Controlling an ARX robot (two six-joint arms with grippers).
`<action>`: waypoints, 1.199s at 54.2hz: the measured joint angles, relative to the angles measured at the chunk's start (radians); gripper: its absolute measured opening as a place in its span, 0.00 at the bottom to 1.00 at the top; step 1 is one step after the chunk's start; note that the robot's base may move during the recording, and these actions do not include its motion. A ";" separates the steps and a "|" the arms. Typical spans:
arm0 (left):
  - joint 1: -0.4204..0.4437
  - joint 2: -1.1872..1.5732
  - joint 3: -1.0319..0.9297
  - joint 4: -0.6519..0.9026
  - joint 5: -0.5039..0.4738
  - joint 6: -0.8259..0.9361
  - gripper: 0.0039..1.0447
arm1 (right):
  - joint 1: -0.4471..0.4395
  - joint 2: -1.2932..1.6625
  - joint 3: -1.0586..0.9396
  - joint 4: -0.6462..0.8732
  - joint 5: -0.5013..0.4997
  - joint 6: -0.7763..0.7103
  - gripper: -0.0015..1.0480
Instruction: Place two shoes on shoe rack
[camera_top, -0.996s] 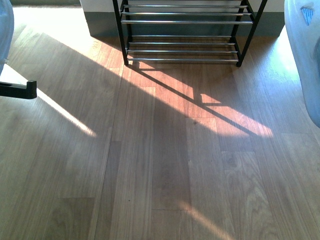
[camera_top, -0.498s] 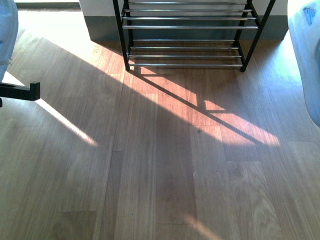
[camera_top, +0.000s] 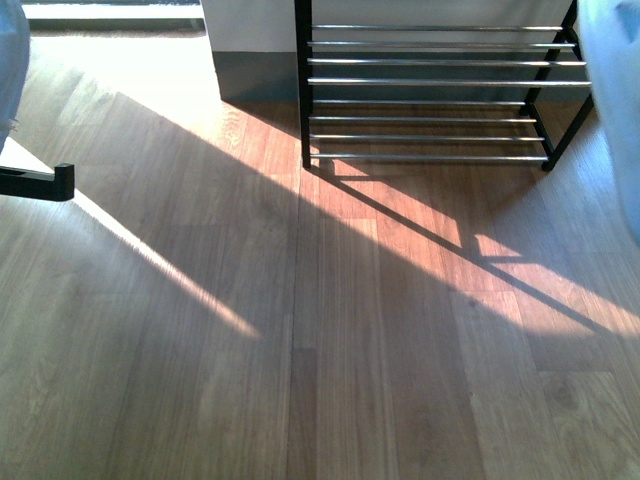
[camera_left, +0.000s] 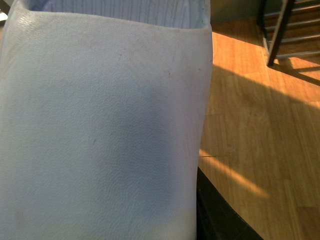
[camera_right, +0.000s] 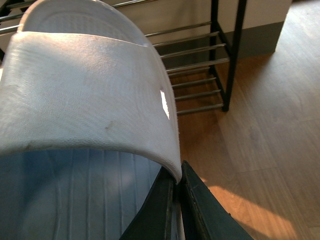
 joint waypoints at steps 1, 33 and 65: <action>0.002 0.000 0.000 0.000 -0.002 0.000 0.02 | 0.000 0.000 0.000 0.000 0.000 0.000 0.02; 0.004 0.000 0.000 0.000 0.000 0.000 0.02 | 0.006 0.000 0.001 0.000 -0.002 0.000 0.02; 0.003 0.001 -0.001 0.000 0.000 0.000 0.02 | 0.005 0.002 0.000 0.000 -0.003 0.000 0.02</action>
